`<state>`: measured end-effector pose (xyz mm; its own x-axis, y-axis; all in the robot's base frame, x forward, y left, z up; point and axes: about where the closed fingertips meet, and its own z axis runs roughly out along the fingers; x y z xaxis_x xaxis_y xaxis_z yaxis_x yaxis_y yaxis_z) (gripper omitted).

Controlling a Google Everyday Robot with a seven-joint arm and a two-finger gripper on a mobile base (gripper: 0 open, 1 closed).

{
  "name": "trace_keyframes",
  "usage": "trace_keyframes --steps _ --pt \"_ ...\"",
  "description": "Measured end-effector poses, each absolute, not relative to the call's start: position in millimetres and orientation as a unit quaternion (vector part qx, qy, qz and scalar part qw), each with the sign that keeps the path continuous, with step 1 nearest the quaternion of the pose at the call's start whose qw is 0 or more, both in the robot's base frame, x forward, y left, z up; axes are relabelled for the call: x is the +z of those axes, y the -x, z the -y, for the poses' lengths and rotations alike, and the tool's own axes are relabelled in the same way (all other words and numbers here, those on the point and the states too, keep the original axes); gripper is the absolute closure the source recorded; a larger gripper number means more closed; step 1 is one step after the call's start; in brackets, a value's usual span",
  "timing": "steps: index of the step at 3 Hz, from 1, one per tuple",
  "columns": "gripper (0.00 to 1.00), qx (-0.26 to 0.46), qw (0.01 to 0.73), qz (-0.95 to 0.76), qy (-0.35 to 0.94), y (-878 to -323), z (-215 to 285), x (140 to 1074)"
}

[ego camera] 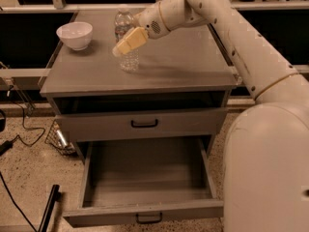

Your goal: Place water bottle into middle drawer

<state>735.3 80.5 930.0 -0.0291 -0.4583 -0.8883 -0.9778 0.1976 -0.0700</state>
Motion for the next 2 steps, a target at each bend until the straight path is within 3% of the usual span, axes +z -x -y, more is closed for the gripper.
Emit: trace_keyframes --steps 1,2 --pt "0.02 0.302 0.432 -0.647 0.550 -744.7 -82.3 919.5" --pt "0.16 0.302 0.436 -0.647 0.548 -748.7 -83.4 915.1"
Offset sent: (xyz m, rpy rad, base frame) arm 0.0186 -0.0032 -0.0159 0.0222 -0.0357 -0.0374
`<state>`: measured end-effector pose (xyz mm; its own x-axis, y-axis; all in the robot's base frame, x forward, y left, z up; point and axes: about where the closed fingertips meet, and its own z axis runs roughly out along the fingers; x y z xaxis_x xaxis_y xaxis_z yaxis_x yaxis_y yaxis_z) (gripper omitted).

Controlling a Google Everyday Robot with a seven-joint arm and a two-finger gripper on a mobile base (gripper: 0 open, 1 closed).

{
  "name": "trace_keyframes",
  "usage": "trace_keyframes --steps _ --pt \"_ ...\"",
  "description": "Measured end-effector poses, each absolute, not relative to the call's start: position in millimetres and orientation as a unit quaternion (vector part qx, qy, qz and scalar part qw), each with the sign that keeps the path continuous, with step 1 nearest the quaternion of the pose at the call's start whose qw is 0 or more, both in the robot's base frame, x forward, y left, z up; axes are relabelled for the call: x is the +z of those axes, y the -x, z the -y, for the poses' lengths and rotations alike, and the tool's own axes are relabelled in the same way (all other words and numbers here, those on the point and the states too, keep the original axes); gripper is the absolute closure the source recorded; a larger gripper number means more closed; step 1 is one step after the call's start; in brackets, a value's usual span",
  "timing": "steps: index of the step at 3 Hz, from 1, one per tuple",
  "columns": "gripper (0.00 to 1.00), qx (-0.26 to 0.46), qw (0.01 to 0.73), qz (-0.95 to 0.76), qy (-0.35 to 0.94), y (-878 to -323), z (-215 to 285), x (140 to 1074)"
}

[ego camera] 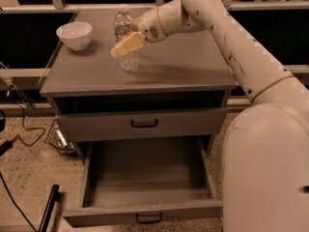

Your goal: Place water bottle into middle drawer

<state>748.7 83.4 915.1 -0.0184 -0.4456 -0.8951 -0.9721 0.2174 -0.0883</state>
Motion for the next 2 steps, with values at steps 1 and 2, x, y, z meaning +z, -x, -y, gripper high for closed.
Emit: trace_keyframes --steps 1,2 --pt "0.34 0.302 0.436 -0.647 0.548 -748.7 -83.4 915.1" --pt "0.57 0.302 0.436 -0.647 0.548 -748.7 -83.5 915.1"
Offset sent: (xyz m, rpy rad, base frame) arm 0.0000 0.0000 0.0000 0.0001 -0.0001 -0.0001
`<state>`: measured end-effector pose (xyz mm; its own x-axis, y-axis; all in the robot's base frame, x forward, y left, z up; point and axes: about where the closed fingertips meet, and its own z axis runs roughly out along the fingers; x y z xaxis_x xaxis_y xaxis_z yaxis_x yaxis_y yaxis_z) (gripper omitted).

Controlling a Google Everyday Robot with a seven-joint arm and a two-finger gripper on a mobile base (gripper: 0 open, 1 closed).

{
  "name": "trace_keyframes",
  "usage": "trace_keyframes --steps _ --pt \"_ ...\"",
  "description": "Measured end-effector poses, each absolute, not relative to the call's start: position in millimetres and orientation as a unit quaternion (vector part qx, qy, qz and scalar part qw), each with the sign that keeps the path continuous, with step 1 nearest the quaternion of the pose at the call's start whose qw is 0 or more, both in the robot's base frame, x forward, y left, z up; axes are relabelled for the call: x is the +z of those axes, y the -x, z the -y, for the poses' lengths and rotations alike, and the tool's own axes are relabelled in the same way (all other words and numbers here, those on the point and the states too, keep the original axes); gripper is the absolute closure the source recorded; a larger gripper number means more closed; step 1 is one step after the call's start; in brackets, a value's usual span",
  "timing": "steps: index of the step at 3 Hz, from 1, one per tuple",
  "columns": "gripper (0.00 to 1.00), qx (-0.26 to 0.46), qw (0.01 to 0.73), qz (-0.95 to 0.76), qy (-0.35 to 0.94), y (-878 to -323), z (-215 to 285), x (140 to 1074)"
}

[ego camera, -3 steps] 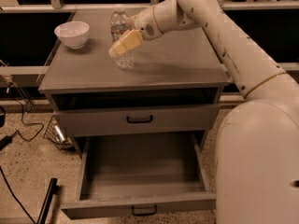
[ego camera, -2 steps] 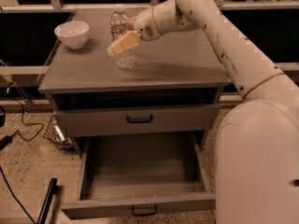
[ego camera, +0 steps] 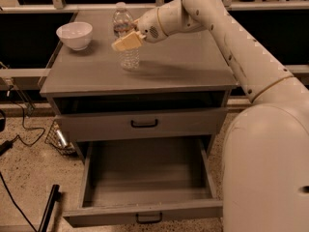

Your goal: Place water bottle into middle drawer

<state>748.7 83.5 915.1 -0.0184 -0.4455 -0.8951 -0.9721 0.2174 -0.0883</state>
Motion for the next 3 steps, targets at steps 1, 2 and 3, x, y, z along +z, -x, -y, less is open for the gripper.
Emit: trace_keyframes --steps 1,2,3 --pt "0.80 0.302 0.436 -0.647 0.548 -748.7 -83.5 915.1" --pt "1.00 0.302 0.436 -0.647 0.548 -748.6 -83.6 915.1" --pt "1.00 0.300 0.435 -0.647 0.550 -746.2 -83.6 919.0"
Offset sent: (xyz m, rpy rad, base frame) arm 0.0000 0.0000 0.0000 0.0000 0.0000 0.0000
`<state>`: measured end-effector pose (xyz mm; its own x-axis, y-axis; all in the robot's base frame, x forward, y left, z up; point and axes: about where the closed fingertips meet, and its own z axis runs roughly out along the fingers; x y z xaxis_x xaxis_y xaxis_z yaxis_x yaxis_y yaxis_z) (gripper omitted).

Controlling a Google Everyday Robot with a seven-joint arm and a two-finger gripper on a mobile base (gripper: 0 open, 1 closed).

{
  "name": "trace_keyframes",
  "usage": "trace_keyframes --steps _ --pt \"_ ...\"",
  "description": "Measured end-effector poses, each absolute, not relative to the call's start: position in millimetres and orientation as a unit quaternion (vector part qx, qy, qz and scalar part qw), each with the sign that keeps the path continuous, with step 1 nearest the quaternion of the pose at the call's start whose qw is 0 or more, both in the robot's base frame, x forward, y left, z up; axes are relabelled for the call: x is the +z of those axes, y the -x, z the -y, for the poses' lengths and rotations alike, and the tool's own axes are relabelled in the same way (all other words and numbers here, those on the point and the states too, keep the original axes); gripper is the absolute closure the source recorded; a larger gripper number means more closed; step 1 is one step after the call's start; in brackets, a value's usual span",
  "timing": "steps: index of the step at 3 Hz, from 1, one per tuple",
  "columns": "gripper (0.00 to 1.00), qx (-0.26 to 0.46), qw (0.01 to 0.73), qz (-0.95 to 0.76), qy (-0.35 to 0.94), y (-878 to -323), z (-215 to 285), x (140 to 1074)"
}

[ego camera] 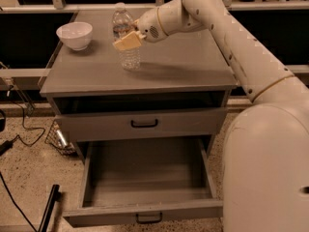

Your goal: Place water bottle into middle drawer

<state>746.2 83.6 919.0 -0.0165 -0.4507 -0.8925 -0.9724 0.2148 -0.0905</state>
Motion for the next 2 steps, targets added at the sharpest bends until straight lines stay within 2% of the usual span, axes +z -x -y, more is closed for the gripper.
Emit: trace_keyframes --steps 2 --pt "1.00 0.269 0.413 -0.658 0.570 -712.1 -55.6 958.9"
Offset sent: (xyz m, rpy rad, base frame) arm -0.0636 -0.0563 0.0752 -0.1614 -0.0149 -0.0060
